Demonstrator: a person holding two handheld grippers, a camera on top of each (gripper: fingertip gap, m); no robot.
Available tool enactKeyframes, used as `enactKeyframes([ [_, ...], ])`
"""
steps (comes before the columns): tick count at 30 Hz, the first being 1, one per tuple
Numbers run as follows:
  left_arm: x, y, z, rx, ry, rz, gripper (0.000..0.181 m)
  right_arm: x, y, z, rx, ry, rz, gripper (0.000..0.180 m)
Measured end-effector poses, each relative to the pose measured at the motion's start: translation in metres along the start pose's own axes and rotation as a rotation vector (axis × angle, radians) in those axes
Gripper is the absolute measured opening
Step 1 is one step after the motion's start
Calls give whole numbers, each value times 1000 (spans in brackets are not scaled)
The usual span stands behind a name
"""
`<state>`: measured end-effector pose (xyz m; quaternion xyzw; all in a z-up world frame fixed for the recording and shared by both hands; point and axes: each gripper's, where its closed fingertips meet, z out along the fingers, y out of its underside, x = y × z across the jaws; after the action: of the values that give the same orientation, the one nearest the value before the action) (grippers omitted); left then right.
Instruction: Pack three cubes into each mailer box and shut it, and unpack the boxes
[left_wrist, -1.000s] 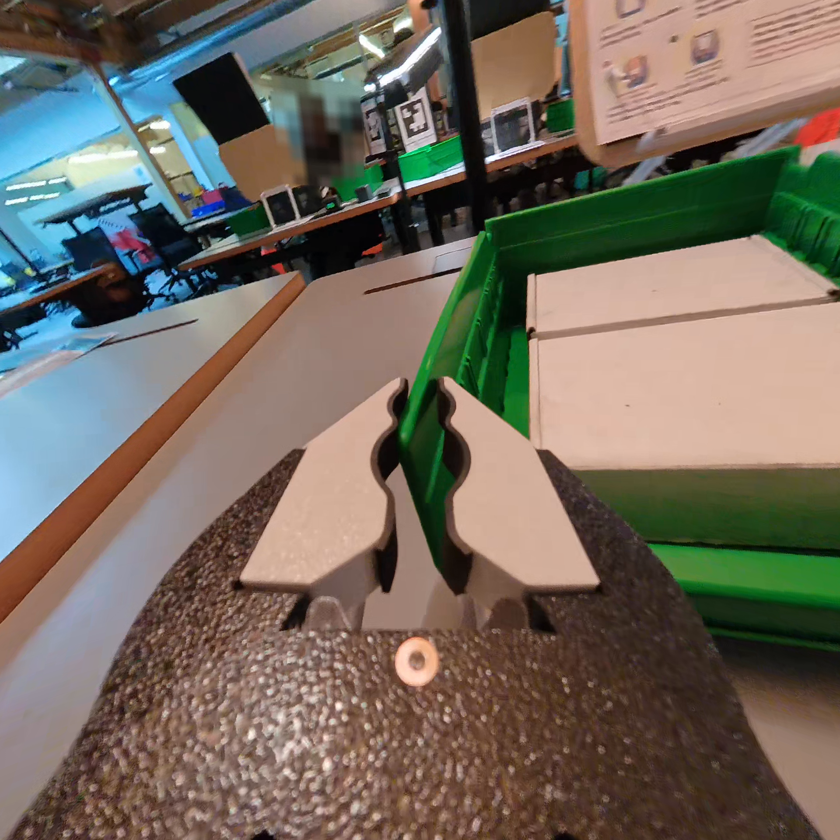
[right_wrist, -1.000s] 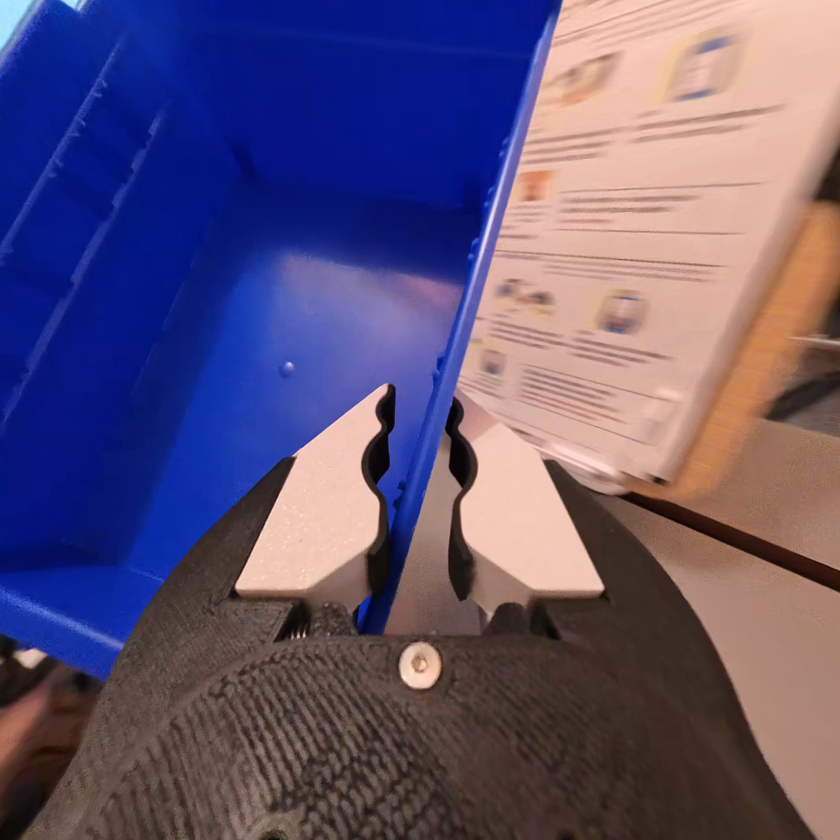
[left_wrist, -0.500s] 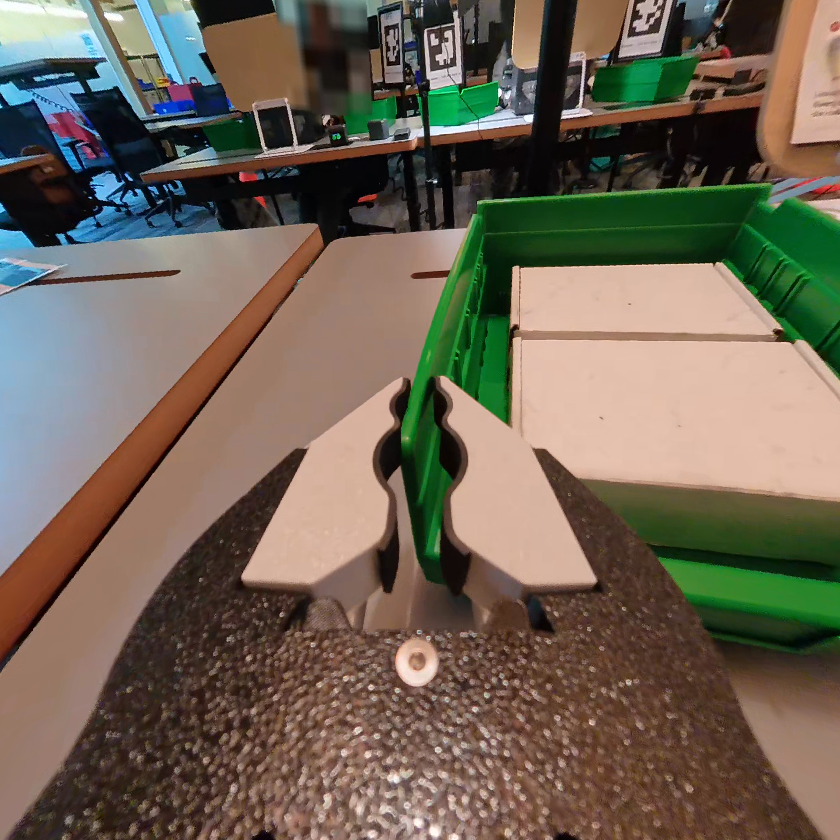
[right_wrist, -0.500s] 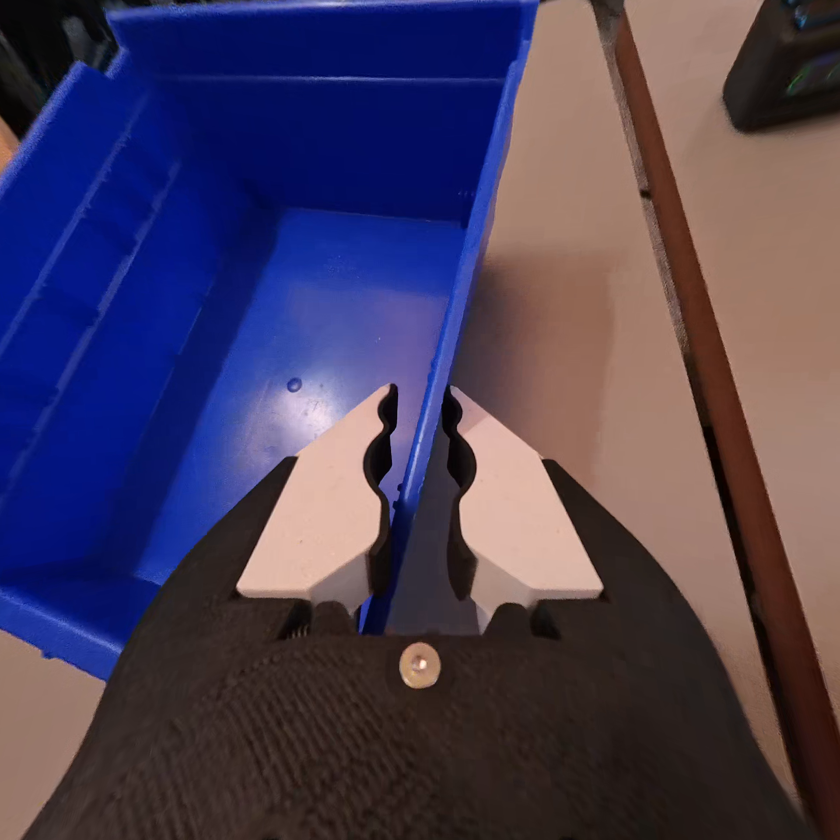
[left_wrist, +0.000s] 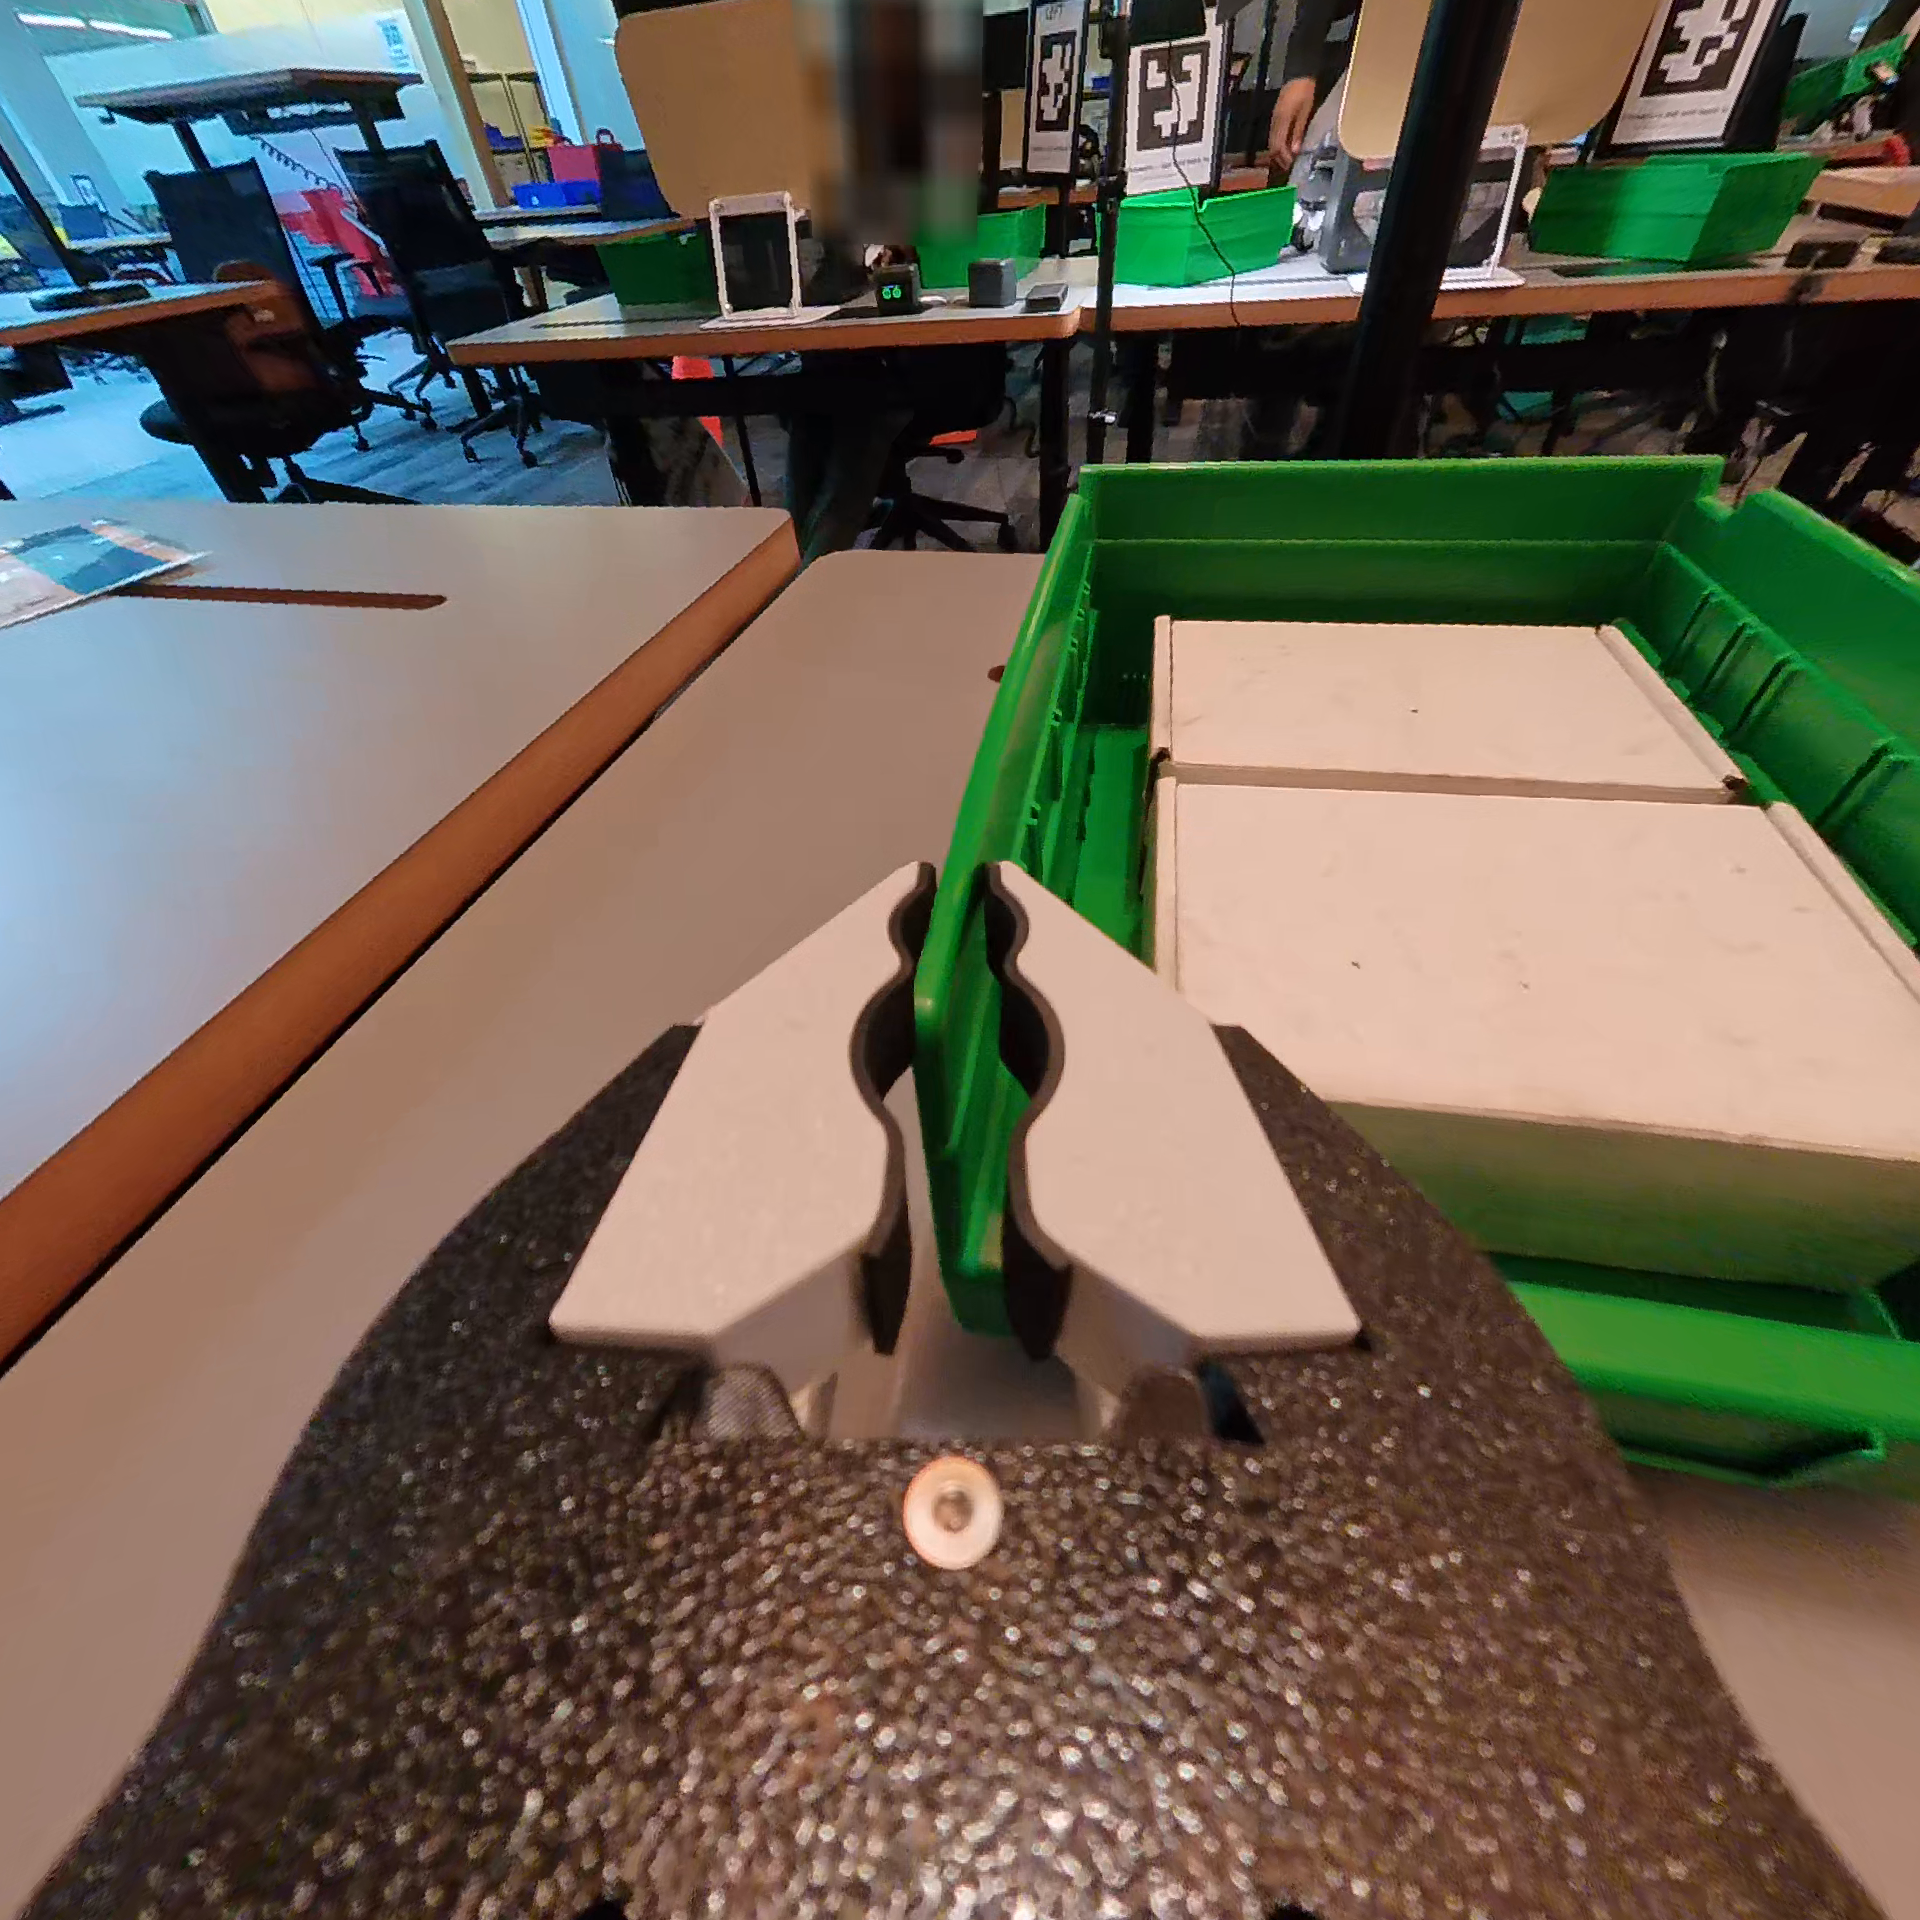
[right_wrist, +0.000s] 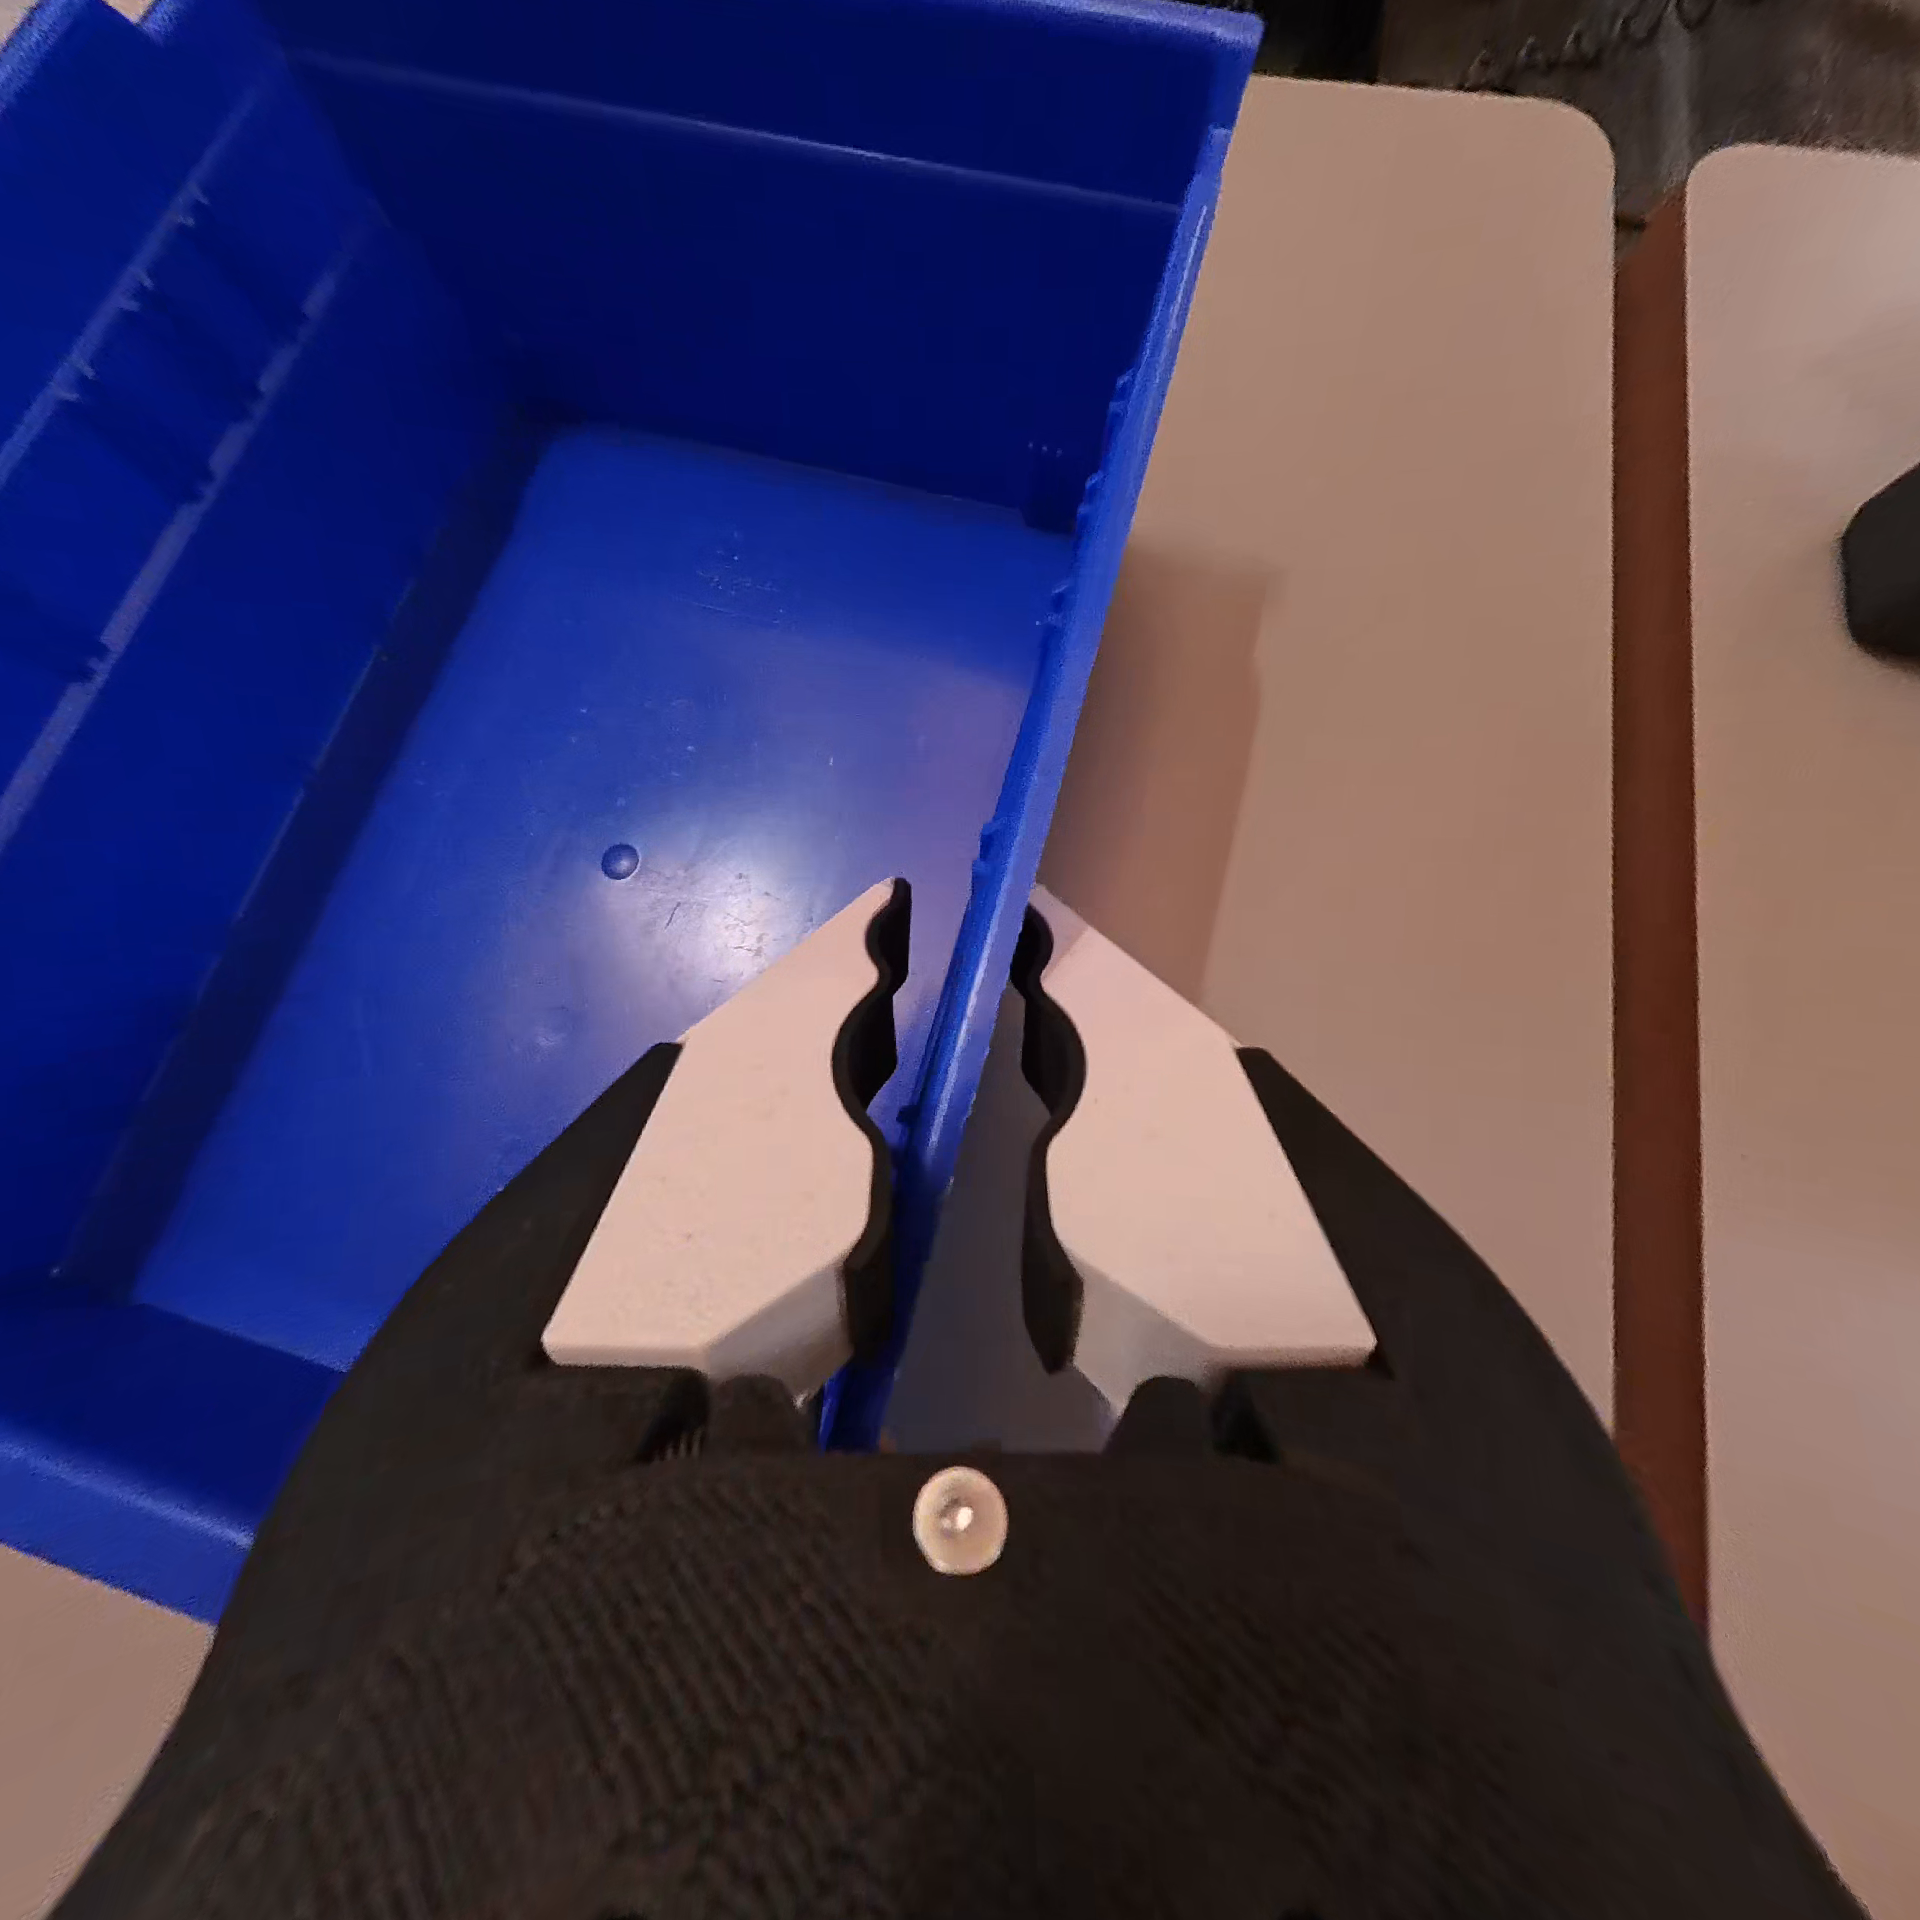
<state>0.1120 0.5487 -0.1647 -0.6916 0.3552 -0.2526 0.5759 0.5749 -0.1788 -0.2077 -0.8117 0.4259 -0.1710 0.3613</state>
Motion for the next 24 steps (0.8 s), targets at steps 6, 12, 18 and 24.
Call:
enactKeyframes([
  [6,6,-1,1,-44,48,-12,24,20,-12,-39,91,240,-193,85],
  [12,45,-62,-28,53,276,466,52,-53,-21,-154,389,327,-388,107],
  [18,123,-31,-9,-374,772,948,103,-238,24,-164,572,-178,-389,107],
  [24,139,14,18,-796,959,998,114,-303,42,-157,512,-341,-467,108],
])
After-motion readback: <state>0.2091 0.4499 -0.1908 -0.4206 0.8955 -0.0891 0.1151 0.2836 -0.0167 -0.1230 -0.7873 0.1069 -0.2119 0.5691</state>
